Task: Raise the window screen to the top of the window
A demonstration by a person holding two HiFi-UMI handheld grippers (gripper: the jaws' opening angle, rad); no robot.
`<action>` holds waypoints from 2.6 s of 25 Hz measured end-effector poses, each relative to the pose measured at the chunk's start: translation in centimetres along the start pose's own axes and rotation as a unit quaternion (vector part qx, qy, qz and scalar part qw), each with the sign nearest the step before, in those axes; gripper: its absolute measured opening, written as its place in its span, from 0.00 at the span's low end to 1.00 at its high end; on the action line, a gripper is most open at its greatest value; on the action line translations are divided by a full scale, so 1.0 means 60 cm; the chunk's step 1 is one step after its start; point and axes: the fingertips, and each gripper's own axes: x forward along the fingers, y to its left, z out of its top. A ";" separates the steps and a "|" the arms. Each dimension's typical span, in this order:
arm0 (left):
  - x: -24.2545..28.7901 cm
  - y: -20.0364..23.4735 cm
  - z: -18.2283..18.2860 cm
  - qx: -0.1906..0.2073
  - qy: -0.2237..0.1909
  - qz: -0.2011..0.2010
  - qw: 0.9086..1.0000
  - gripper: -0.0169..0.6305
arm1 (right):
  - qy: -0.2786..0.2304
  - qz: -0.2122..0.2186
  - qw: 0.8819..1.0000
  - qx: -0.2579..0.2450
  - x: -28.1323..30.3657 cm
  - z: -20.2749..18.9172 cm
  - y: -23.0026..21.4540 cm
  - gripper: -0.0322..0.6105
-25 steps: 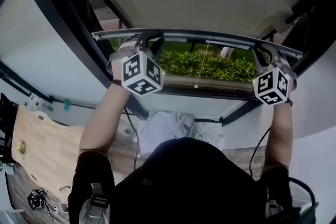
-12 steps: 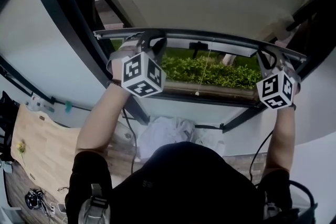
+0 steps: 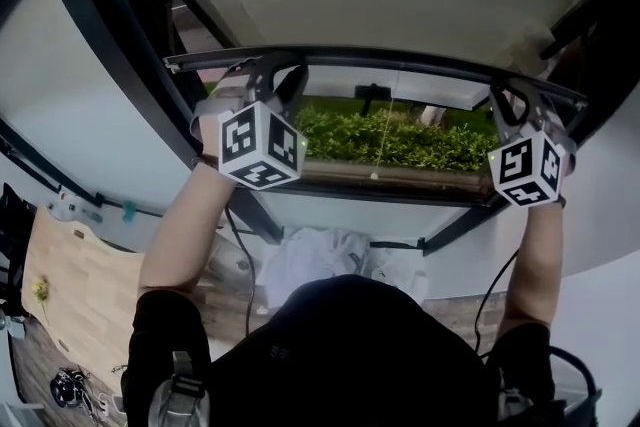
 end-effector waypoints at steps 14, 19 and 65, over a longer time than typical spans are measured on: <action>-0.019 0.058 0.025 -0.003 -0.015 0.023 1.000 0.10 | -0.020 -0.032 0.999 -0.011 -0.021 0.025 -0.055 0.12; -0.028 0.080 0.036 0.005 -0.024 0.038 0.999 0.10 | -0.022 -0.049 0.998 -0.013 -0.029 0.035 -0.079 0.12; -0.074 0.298 0.126 0.055 -0.044 0.148 0.986 0.10 | -0.078 -0.127 0.989 -0.006 -0.079 0.130 -0.299 0.13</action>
